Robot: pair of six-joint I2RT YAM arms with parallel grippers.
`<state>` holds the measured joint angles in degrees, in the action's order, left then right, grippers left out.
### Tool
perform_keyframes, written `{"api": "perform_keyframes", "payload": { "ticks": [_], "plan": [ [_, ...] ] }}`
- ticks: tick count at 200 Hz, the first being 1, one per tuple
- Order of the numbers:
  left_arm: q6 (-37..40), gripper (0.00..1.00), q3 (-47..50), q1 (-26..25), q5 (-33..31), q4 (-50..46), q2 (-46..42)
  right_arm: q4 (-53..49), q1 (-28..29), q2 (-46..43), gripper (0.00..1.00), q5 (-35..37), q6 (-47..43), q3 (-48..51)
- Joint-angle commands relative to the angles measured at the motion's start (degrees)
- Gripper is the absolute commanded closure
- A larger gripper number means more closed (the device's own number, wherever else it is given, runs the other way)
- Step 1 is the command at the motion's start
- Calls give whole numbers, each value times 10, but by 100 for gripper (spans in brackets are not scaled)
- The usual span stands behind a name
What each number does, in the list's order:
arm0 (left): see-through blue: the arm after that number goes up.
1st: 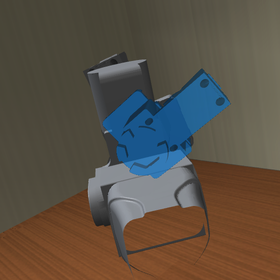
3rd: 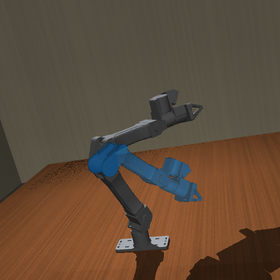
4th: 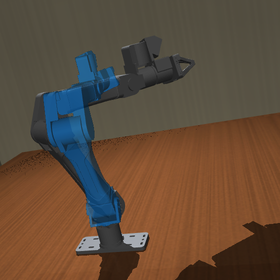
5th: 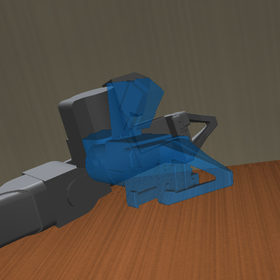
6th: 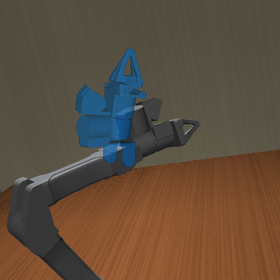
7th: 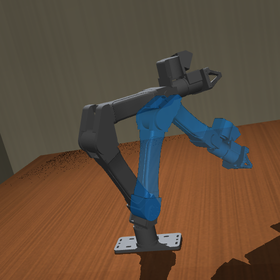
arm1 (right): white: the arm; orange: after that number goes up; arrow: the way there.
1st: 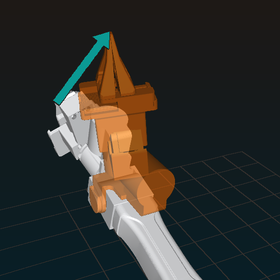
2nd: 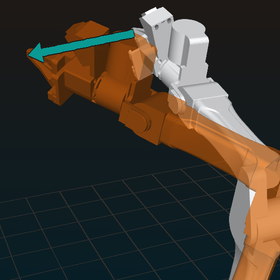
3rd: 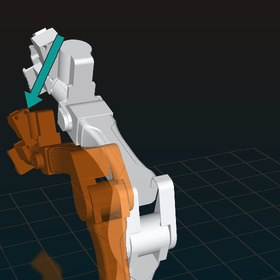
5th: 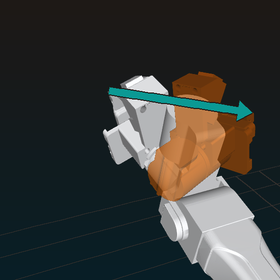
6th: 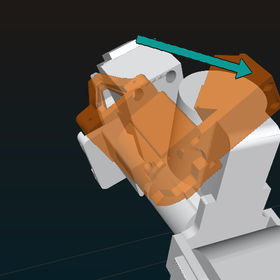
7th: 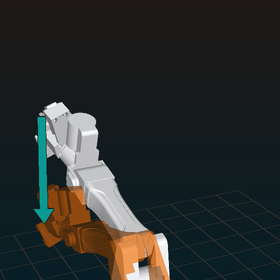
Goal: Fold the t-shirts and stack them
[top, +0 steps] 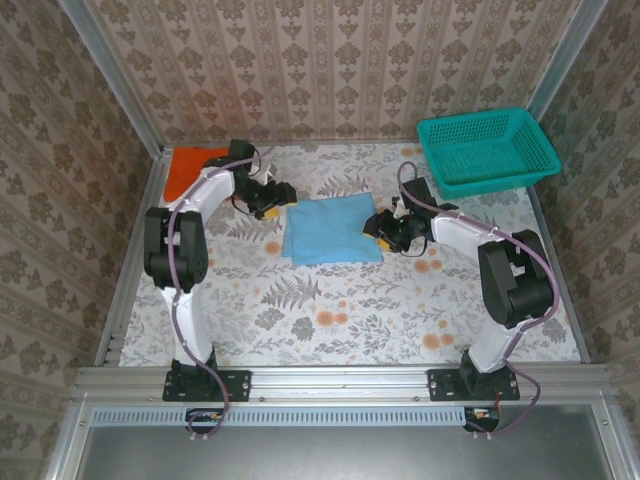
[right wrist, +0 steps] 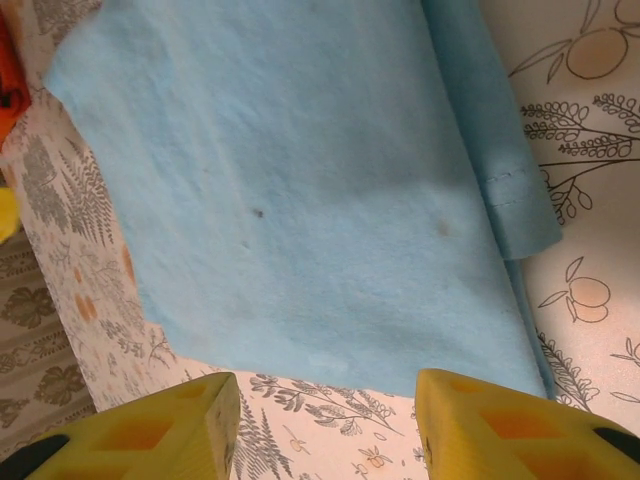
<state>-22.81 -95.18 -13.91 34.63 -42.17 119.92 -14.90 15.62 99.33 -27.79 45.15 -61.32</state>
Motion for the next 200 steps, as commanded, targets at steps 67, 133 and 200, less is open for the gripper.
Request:
{"api": "perform_keyframes", "payload": {
  "ticks": [67,133,200],
  "plan": [
    [60,34,-59,-72,-15,-35,118,-31,-9,-40,48,2,-22,11],
    [20,40,-67,-119,-78,-17,141,-50,-16,-71,48,1,-24,26],
    [-54,74,-88,-119,-237,30,164,-96,-21,-115,49,-8,-26,38]
  ]
}}
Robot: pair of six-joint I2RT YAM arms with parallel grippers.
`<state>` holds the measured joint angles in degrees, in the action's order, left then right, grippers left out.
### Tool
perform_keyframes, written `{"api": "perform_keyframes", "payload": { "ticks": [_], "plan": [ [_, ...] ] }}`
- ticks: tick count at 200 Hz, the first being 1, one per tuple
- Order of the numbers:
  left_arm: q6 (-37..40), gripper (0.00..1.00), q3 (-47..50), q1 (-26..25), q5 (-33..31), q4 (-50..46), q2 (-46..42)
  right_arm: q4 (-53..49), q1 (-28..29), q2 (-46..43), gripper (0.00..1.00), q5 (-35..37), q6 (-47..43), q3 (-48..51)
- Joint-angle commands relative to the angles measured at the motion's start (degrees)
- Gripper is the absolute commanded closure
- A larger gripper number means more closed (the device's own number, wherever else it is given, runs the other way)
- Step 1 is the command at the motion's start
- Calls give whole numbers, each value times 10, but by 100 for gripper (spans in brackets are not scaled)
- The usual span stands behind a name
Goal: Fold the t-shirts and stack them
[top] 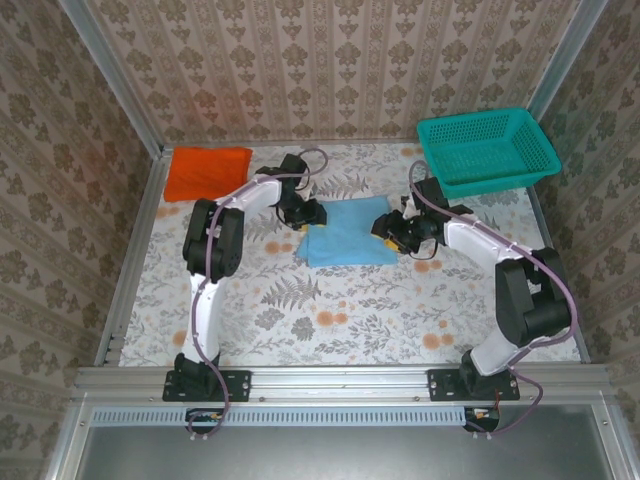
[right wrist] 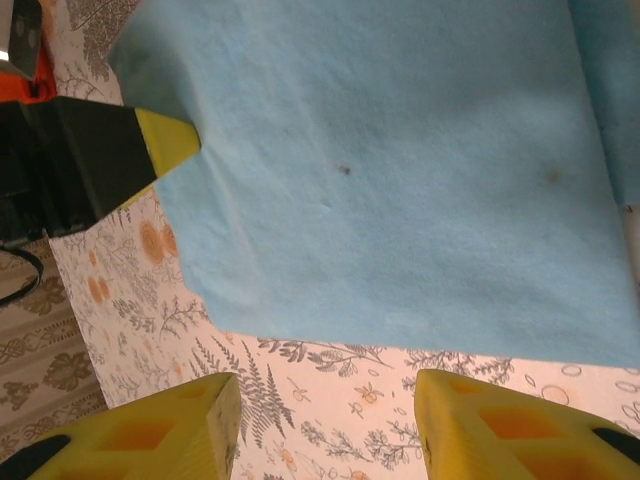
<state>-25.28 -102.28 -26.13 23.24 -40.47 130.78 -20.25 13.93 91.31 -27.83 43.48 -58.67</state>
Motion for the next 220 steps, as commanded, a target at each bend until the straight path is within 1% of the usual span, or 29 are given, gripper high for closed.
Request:
{"api": "perform_keyframes", "payload": {
  "ticks": [1,8,9,11,13,20,29,51,60,63,77,103,140,155,177,195,220],
  "plan": [
    [-30,75,-19,4,-126,11,56,-44,-4,-36,49,-8,-9,12],
    [-32,84,-35,4,-142,4,64,-52,-5,-45,49,-7,-9,14],
    [-32,84,-37,3,-145,3,65,-54,-6,-46,49,-7,-9,14],
    [-32,88,-41,4,-149,3,66,-56,-6,-47,50,-8,-9,15],
    [-32,90,-44,4,-154,2,68,-58,-6,-50,50,-7,-9,16],
    [-31,96,-57,3,-171,0,69,-65,-7,-60,50,-7,-9,18],
    [-27,100,-67,3,-198,3,67,-73,-8,-72,50,-6,-7,22],
    [3,100,-99,3,-251,5,55,-94,-10,-107,51,-3,-2,32],
    [27,100,-122,5,-273,-2,54,-100,-12,-112,51,-3,2,37],
    [35,100,-130,6,-278,-6,54,-102,-12,-130,51,-2,5,39],
    [74,100,-172,13,-302,-26,61,-102,-14,-153,52,-1,14,51],
    [148,100,-250,33,-297,-63,80,-129,-19,-192,52,1,33,73],
    [241,100,-421,60,-280,-181,134,-145,-25,-233,54,3,58,97],
    [273,100,-478,70,-285,-216,146,-151,-25,-244,55,3,70,102],
    [305,100,-489,92,-288,-227,135,-158,-26,-249,56,-1,83,107],
    [325,100,-489,111,-260,-239,123,-171,-26,-248,56,-1,84,106],
    [354,100,-491,134,-254,-253,105,-181,-25,-238,56,-1,82,96]
  ]
}}
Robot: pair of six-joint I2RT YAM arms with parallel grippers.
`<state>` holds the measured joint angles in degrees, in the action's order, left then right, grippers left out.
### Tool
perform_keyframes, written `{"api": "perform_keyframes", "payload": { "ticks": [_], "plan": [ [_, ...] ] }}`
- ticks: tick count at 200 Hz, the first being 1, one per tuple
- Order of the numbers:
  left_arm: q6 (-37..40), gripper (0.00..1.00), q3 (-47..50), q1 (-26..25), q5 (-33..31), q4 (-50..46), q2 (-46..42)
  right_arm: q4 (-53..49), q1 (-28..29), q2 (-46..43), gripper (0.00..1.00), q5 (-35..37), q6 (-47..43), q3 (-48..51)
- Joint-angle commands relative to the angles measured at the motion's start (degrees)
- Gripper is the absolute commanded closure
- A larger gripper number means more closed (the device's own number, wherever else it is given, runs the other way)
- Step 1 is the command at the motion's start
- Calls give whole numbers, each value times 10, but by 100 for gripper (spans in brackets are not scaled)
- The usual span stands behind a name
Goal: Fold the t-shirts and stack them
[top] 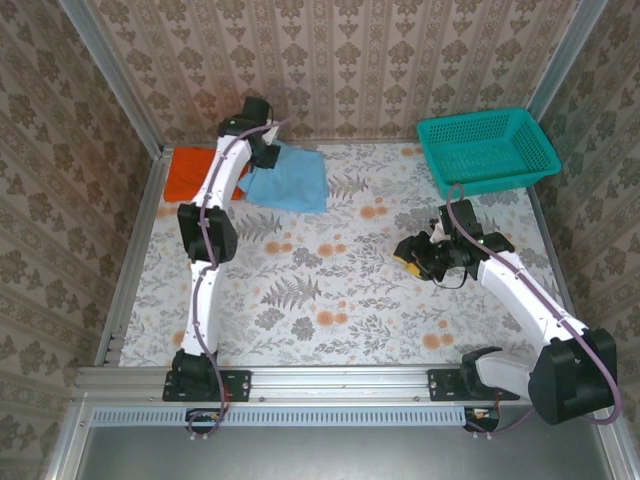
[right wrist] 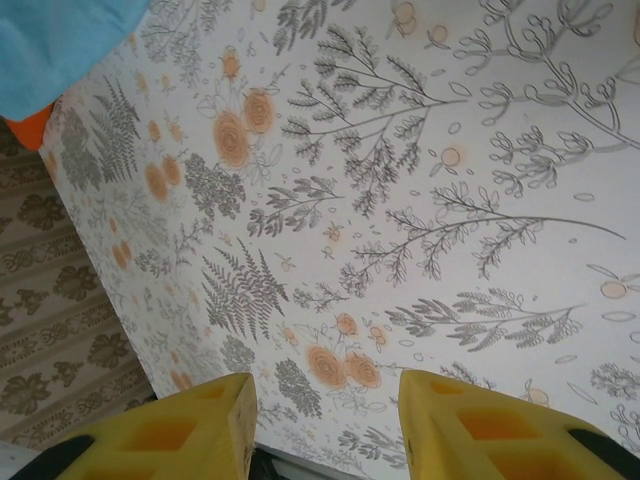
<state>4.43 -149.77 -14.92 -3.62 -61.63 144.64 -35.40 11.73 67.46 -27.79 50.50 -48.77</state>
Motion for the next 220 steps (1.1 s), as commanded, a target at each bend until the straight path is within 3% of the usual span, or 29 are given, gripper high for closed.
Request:
{"api": "perform_keyframes", "payload": {
  "ticks": [1,157,188,211,220],
  "plan": [
    [57,100,-16,22,15,-41,-34,-30,-3,1,56,-1,12,-3],
    [100,100,-73,130,94,-65,-95,-33,10,86,59,-7,22,-54],
    [97,100,-74,176,156,-72,-74,-44,20,97,59,-5,20,-70],
    [104,100,-71,204,125,-55,-45,-55,23,102,59,-4,18,-81],
    [105,100,-69,210,62,-35,-30,-59,24,104,59,-4,19,-85]
  ]
}}
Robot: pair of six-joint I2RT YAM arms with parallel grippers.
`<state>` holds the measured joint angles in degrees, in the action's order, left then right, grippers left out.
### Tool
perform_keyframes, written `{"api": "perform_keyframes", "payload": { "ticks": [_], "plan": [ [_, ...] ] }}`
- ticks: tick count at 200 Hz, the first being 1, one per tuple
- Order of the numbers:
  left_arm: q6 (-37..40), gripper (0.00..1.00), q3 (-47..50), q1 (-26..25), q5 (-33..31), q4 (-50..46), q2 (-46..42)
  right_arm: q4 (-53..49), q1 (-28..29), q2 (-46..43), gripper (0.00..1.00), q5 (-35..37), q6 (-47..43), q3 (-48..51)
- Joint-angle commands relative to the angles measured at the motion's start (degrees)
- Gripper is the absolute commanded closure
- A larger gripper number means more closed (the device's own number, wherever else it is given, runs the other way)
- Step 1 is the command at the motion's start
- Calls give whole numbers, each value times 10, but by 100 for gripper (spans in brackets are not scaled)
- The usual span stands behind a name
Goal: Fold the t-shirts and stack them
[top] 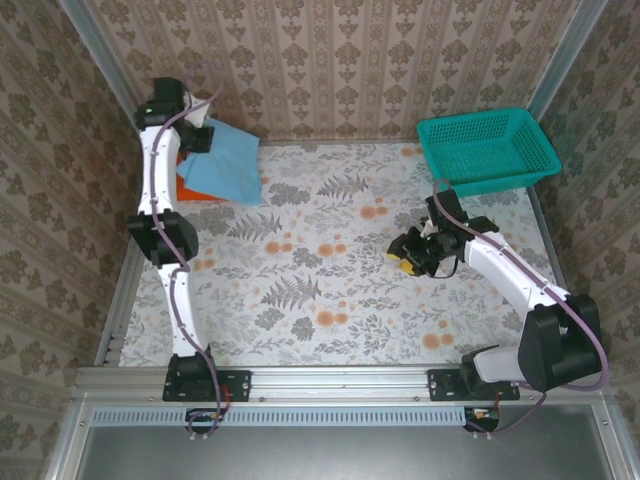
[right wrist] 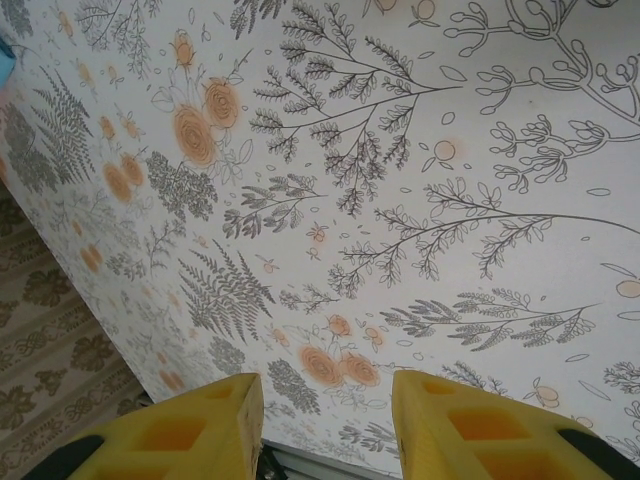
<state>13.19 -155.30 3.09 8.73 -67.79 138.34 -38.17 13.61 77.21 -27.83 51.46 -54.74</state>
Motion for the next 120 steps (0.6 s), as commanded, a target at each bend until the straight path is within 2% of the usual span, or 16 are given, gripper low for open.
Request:
{"api": "perform_keyframes", "payload": {
  "ticks": [1,21,25,29,42,74,100,111,120],
  "plan": [
    [18,99,-13,31,-71,30,34,-32,5,7,59,-4,9,-27],
    [47,38,33,31,-218,122,54,-45,8,12,59,-5,7,-45],
    [51,12,37,30,-247,140,58,-48,8,13,59,-6,5,-49],
    [51,2,36,29,-275,154,64,-51,9,13,59,-6,3,-54],
    [27,0,13,31,-337,176,73,-57,12,12,59,-5,0,-65],
    [-37,0,-1,19,-296,170,16,-47,13,-2,58,1,-1,-69],
    [-149,0,19,23,-153,144,-60,-11,14,-23,57,20,1,-51],
    [-203,0,57,25,-91,145,-101,-5,14,-36,56,48,-10,-50],
    [-246,0,117,29,-5,167,-138,1,13,-49,55,75,-25,-52]
  ]
}}
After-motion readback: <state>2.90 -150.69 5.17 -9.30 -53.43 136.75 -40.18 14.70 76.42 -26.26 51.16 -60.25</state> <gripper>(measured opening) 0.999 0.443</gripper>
